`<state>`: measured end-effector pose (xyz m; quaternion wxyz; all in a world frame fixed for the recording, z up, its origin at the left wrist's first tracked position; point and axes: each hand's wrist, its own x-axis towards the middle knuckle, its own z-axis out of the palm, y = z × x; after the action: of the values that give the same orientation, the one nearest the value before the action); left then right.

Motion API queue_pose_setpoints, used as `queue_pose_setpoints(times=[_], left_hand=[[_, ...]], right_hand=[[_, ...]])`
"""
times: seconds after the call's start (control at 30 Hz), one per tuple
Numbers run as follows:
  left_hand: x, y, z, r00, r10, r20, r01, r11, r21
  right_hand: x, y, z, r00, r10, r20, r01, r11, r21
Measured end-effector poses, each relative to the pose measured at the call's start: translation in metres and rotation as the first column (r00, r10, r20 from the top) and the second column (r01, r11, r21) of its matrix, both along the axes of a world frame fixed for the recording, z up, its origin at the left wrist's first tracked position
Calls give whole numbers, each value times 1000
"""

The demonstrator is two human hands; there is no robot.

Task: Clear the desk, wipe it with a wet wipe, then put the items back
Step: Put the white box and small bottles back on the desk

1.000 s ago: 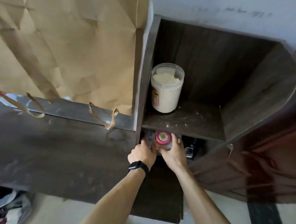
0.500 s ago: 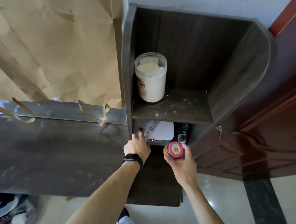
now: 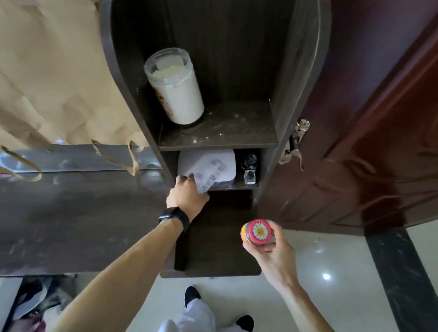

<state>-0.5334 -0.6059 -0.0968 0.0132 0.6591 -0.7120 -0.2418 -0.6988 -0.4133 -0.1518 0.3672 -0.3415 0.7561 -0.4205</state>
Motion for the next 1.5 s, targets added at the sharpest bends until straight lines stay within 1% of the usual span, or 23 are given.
queue_pose_setpoints(times=[0.07,0.13,0.27,0.4,0.5,0.6,0.67,0.8,0.93,1.0,1.1,1.2,1.37,1.5], left_hand=[[9,28,-5,995,-69,-72,67,997,-30],[21,58,-18,985,-142,-96,141,990,-18],[30,84,-67,968,-251,-22,252,962,103],[24,64,-124,924,-376,74,356,914,197],[16,37,-166,904,-422,71,395,886,242],[11,13,-203,876,-481,46,456,855,248],[12,-1,-223,855,-516,62,486,836,254],[16,-23,-252,811,-580,81,541,795,273],[18,-32,-259,732,-651,201,601,756,259],[16,-35,-263,700,-674,236,630,738,243],[16,-36,-275,725,-655,211,621,755,208],[16,-35,-281,762,-621,184,588,782,205],[11,-30,-282,774,-604,189,578,797,178],[9,-25,-283,790,-596,146,569,800,191]], right_hand=[[-4,12,-6,1000,-9,23,9,1000,21],[-7,24,-16,999,-2,37,0,998,60],[-6,42,-51,999,17,40,-23,989,148],[6,41,-99,997,79,19,-81,973,218],[20,31,-135,995,100,8,-99,963,251],[31,15,-162,997,76,24,-80,964,255],[39,7,-177,997,67,47,-76,964,256],[53,-10,-199,998,43,42,-51,969,242],[67,-21,-210,996,71,-47,-58,971,230],[74,-28,-216,992,102,-76,-82,971,226],[79,-38,-223,987,125,-99,-101,972,212],[82,-47,-228,976,165,-141,-134,969,207],[82,-50,-235,969,198,-151,-163,962,219],[79,-50,-238,967,197,-161,-157,960,233]])
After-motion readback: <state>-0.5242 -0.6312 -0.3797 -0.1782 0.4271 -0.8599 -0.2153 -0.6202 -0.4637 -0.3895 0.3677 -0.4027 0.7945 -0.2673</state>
